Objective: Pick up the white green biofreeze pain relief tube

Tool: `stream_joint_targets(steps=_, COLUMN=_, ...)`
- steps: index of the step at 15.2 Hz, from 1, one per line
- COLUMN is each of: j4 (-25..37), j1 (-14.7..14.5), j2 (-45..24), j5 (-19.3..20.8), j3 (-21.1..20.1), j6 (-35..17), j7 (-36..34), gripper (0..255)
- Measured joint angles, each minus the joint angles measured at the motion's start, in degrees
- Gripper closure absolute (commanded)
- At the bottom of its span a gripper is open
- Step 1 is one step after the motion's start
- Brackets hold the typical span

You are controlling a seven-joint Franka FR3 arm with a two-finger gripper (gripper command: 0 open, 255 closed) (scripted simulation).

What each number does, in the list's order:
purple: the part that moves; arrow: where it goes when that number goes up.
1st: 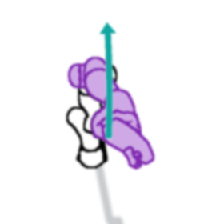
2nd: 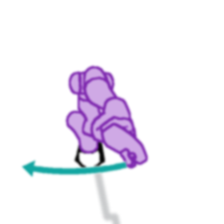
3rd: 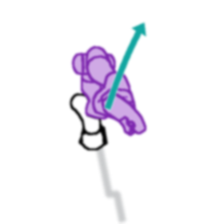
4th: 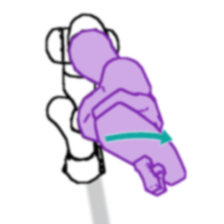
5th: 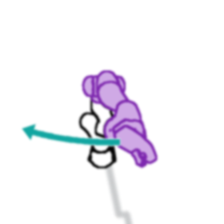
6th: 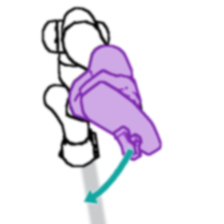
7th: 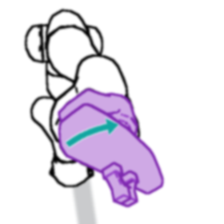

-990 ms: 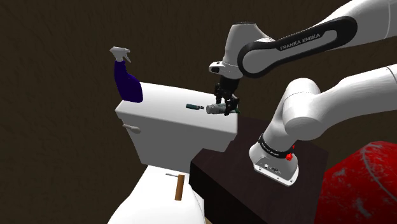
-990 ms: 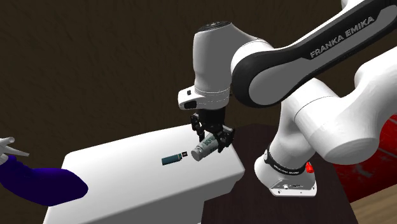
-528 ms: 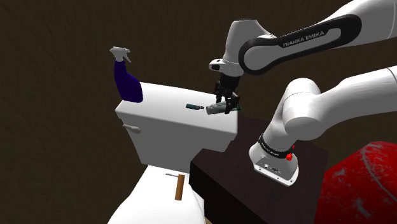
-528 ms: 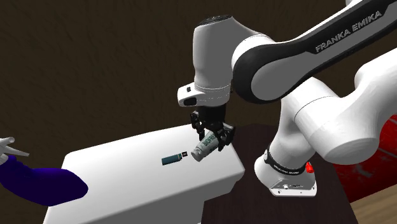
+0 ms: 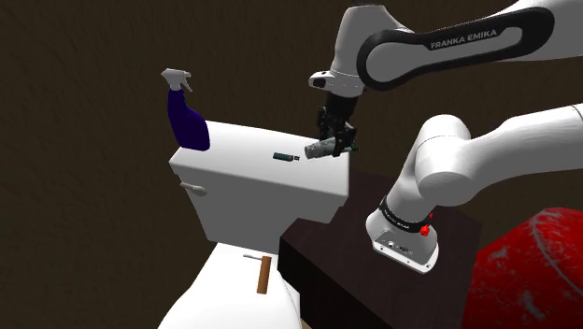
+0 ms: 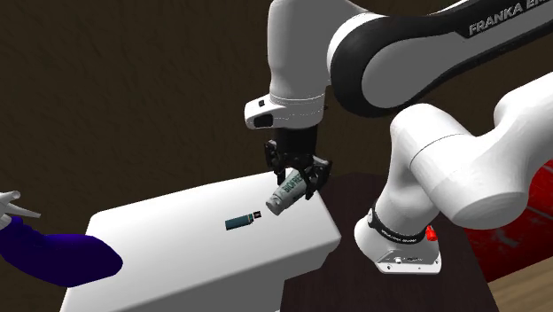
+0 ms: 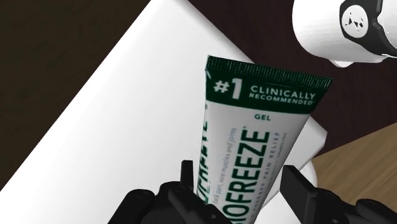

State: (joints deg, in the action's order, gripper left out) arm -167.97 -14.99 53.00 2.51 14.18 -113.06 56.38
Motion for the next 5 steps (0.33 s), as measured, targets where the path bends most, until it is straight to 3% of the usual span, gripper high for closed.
stream_joint_targets(steps=5, j4=3.0, j1=-0.3, j2=1.4, j5=-0.5, j3=-0.7, j6=4.4, j7=-0.6, gripper=255)
